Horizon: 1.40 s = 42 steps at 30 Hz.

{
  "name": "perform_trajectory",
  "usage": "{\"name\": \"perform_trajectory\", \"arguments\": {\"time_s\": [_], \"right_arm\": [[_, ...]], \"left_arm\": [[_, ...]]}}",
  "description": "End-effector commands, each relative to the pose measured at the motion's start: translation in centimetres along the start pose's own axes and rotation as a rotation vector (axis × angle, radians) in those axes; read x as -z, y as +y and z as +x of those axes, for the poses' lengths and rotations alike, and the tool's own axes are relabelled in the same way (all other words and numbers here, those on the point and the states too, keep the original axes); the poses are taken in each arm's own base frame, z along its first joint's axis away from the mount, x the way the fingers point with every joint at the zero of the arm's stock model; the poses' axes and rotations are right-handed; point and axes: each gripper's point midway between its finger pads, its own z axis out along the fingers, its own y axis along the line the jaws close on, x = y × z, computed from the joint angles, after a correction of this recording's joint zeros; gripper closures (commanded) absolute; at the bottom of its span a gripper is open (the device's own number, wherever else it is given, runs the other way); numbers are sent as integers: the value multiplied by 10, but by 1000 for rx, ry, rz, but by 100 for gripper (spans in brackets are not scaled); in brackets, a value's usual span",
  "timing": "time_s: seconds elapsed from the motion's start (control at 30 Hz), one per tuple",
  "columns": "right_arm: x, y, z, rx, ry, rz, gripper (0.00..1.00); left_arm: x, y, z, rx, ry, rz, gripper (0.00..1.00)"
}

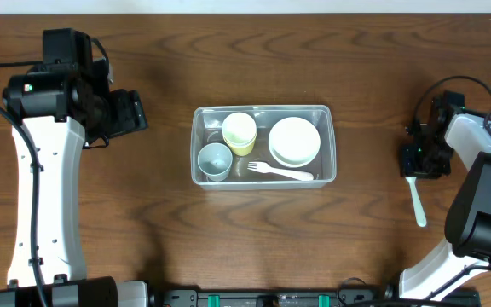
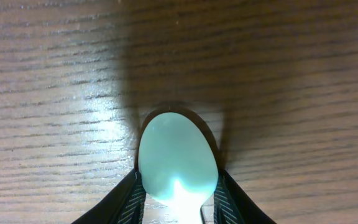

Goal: Pack container
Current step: 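Place the teal spoon into the container beside the fork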

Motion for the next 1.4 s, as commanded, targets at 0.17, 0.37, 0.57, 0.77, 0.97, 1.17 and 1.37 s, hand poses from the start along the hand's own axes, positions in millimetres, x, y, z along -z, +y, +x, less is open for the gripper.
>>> {"name": "perform_trajectory", "arguments": {"time_s": [0.17, 0.37, 0.57, 0.77, 0.97, 1.17, 1.37], "right_arm": [[79, 7, -38, 13, -192, 32, 99], [200, 74, -55, 256, -517, -48, 99], [284, 197, -21, 730, -776, -63, 99], [262, 296, 19, 1045, -742, -127, 99], [199, 343, 35, 1208, -566, -122, 99], [137, 353, 44, 1257, -369, -94, 99], [116, 347, 50, 1277, -279, -76, 99]], "left_arm": [[-2, 2, 2, 13, 10, -5, 19], [-2, 2, 2, 13, 10, -5, 19], [-2, 2, 2, 13, 10, -5, 19], [-2, 2, 2, 12, 10, -5, 19], [-2, 2, 2, 12, 10, -5, 19], [-2, 2, 2, 13, 10, -5, 19], [-2, 2, 2, 13, 10, -5, 19]]}}
